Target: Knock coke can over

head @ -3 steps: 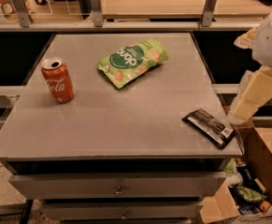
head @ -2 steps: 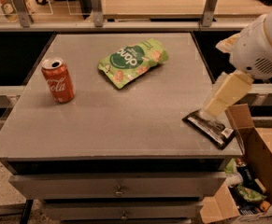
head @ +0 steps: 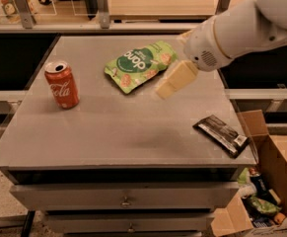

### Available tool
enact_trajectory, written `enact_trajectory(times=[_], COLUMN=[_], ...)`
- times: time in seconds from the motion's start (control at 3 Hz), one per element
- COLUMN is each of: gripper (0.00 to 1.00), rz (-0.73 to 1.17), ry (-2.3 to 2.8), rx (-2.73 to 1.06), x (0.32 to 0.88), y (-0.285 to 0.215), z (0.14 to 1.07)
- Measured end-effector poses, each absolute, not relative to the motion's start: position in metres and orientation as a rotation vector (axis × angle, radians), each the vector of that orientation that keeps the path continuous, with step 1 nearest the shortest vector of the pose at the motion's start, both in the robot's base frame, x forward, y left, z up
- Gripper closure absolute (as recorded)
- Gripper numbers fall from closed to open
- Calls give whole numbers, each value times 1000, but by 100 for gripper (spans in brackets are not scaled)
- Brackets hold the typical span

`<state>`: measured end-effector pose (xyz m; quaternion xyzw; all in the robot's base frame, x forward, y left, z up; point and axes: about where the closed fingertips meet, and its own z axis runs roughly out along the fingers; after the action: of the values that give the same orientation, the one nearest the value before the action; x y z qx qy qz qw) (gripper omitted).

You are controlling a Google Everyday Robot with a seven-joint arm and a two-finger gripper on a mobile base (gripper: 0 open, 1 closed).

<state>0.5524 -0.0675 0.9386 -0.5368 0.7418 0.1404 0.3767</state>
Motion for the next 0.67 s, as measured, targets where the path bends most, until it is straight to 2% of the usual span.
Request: enact_trajectory(times=[0.33,0.67], gripper=[0,0], rz=[439,439], ry=[1870,1870], rx=[-1318,-1318], x=[581,581], y=[-21,-21], z=[940,940])
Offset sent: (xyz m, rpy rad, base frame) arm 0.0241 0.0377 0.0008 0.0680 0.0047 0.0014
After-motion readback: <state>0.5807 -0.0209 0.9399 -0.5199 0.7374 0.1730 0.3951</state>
